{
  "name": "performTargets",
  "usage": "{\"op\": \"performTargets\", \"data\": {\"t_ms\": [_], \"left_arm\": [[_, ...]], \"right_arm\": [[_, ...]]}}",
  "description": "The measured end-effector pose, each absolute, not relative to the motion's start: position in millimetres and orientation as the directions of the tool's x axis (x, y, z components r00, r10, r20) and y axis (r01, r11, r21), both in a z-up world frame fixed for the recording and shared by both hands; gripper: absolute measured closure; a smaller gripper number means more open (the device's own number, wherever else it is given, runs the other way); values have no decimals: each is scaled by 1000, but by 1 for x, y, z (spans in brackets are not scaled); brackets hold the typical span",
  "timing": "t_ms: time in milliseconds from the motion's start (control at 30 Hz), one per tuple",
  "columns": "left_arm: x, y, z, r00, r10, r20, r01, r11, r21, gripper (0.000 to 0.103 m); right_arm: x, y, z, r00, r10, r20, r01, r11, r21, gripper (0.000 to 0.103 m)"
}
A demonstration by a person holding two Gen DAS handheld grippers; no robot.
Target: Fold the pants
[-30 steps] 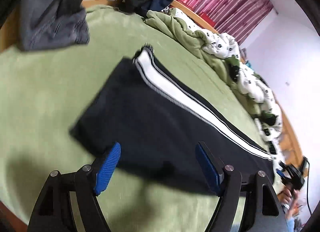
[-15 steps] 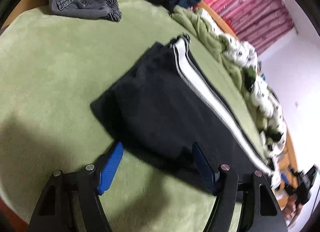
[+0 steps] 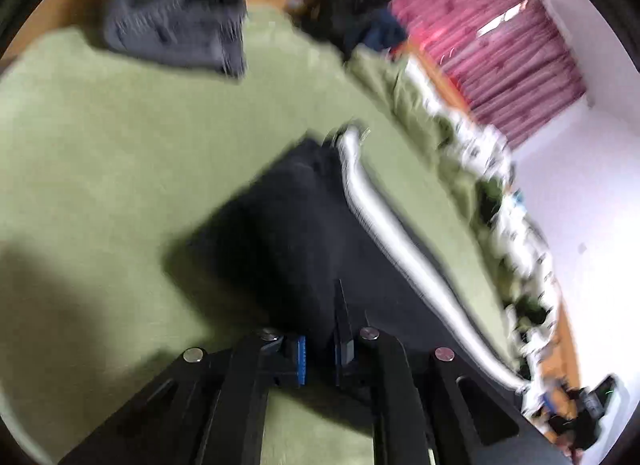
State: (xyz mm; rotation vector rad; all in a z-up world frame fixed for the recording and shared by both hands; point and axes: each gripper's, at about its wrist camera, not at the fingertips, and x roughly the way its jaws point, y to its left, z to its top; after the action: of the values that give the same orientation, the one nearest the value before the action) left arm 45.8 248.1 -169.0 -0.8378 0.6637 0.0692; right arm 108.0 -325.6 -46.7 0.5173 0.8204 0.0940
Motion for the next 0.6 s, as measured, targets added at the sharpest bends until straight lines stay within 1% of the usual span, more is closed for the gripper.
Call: {"op": "performTargets", "data": {"t_ms": [33, 100, 167, 200, 233, 267, 300, 367, 400, 467, 567, 600], "left_arm": [[40, 250, -165, 803, -179, -569, -311, 688, -655, 96], [44, 246, -172, 759, -173, -627, -311, 750, -584, 95], [49, 246, -195, 705, -208, -678, -345, 734, -584, 94], [47, 248, -201, 705, -227, -672, -343, 720, -603, 89], [42, 251, -203, 716, -241, -656, -334, 706, -624, 87], [34, 253, -201, 724, -247, -645, -321, 706, -631, 82], [29, 252, -197, 718, -244, -652, -311, 726, -613, 79], [18, 243, -186, 695, -243, -677, -262, 791, -553, 79], [12, 238, -178, 694, -254, -674, -217, 818, -532, 79], [4, 225, -160, 707, -303, -639, -111, 845, -523, 79], [20, 215, -131, 728, -314, -610, -49, 863, -503, 79], [31, 214, -124, 734, -302, -608, -43, 873, -486, 68]], "right_arm": [[106, -326, -47, 685, 275, -675, 115, 874, 473, 45], [103, -329, -47, 682, 261, -683, 117, 883, 455, 45], [102, -332, -47, 674, 241, -698, 118, 898, 424, 45], [102, -333, -47, 669, 233, -706, 120, 903, 412, 45], [102, -334, -46, 666, 228, -710, 121, 907, 404, 45], [102, -335, -45, 662, 222, -716, 120, 912, 393, 45], [102, -336, -44, 661, 217, -718, 118, 915, 385, 45], [103, -337, -40, 663, 204, -720, 109, 926, 363, 45], [103, -337, -40, 665, 201, -719, 105, 928, 357, 45], [106, -335, -41, 668, 201, -717, 94, 932, 349, 45], [112, -333, -47, 659, 216, -720, 90, 928, 361, 45], [115, -332, -51, 653, 225, -723, 89, 925, 368, 45]]}}
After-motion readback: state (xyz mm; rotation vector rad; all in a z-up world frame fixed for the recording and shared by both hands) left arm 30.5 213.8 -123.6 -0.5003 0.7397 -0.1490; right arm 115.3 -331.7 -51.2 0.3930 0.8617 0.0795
